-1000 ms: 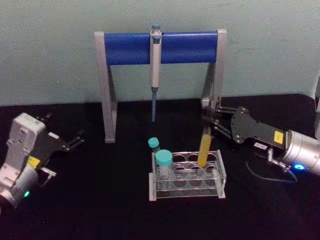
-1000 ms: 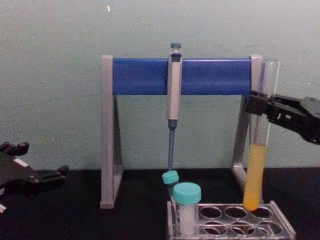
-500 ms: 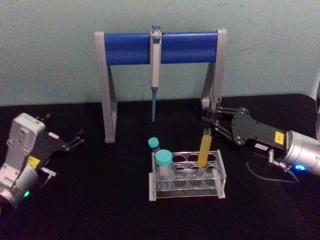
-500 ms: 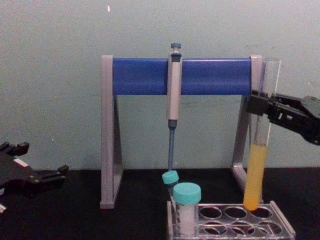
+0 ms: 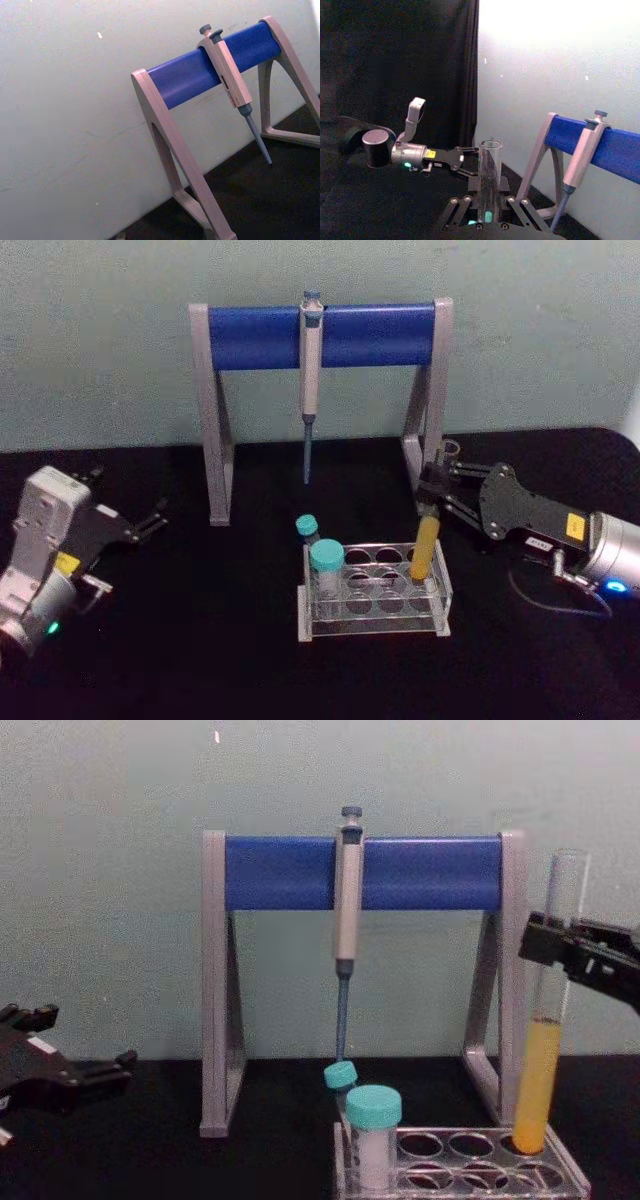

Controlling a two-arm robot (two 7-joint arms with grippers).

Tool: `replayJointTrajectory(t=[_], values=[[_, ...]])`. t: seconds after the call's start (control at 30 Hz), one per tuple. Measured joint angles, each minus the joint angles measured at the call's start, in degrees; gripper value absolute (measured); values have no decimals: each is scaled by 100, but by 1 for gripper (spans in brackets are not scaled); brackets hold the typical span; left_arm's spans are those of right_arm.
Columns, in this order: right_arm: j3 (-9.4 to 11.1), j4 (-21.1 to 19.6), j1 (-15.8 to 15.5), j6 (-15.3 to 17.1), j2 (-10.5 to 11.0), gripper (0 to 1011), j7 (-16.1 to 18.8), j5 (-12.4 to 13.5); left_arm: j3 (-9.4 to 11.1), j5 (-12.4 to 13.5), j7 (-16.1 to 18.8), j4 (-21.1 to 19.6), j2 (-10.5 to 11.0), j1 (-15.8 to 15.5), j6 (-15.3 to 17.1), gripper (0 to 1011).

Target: Pick up the test tube from the test tube rack, shake it, then place it back into the test tube rack.

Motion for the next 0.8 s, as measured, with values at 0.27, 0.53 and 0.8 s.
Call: replayJointTrajectory(t=[0.27, 0.53, 0.8], values=[[71, 0, -99, -77, 36, 232, -51, -58, 0, 0, 0, 0, 0, 0, 0, 1001], [74, 94, -102, -115, 10, 232, -87, -176, 0, 0, 0, 0, 0, 0, 0, 1001], [72, 250, -68, -141, -54, 232, -65, -208, 0, 0, 0, 0, 0, 0, 0, 1001]])
